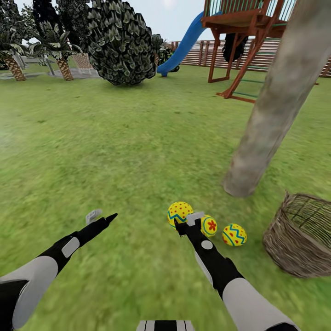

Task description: Take the three Easter eggs out of the wicker basket on the lawn in the garden, then place them on the lawn next to a single tree (choose any tree) so that all three eggs are next to the same tree and none are left in the basket.

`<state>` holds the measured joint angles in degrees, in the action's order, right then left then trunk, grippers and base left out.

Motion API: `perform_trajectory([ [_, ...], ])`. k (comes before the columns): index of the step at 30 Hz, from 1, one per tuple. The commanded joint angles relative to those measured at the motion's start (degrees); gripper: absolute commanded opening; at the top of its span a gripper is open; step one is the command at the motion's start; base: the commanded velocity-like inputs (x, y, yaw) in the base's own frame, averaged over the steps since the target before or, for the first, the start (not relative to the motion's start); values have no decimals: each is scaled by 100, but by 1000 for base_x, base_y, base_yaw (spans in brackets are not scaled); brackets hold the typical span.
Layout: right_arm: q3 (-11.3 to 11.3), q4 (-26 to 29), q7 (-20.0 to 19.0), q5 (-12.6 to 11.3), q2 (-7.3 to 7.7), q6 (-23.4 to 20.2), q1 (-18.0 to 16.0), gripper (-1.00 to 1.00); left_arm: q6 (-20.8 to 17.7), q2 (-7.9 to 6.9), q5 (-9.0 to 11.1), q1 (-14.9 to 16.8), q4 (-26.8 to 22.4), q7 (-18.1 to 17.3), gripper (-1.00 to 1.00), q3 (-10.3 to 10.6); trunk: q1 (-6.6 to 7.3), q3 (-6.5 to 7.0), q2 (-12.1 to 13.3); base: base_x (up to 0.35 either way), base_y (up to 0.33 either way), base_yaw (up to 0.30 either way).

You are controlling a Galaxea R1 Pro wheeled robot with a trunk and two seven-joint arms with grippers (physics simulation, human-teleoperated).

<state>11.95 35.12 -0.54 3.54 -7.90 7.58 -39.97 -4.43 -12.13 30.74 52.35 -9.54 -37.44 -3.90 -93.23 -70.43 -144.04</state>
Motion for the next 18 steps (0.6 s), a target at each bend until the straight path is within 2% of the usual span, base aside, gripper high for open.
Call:
perform_trajectory([
  [1,-9,-6,-7,34,-1,16,-2,-100,-39,2,3,3,3,-27,100,-39,-2,-4,-1,323,23,0],
  [7,-34,-13,7,31,8,6,-3,-100,-20,14,3,3,10,-27,100,-33,-2,-4,-1,329,4,0],
  [10,-42,-13,136,32,8,-1,-4,-100,-15,33,3,2,13,-26,100,-32,-2,-4,-1,330,6,0],
  [14,-43,-17,175,32,8,-9,-2,-100,-14,44,-3,0,12,-41,100,-35,-2,-4,-1,327,103,0],
  [18,-53,-249,184,26,13,-4,-14,-100,-56,43,-11,0,7,-59,100,-40,-2,-4,-1,124,30,0],
])
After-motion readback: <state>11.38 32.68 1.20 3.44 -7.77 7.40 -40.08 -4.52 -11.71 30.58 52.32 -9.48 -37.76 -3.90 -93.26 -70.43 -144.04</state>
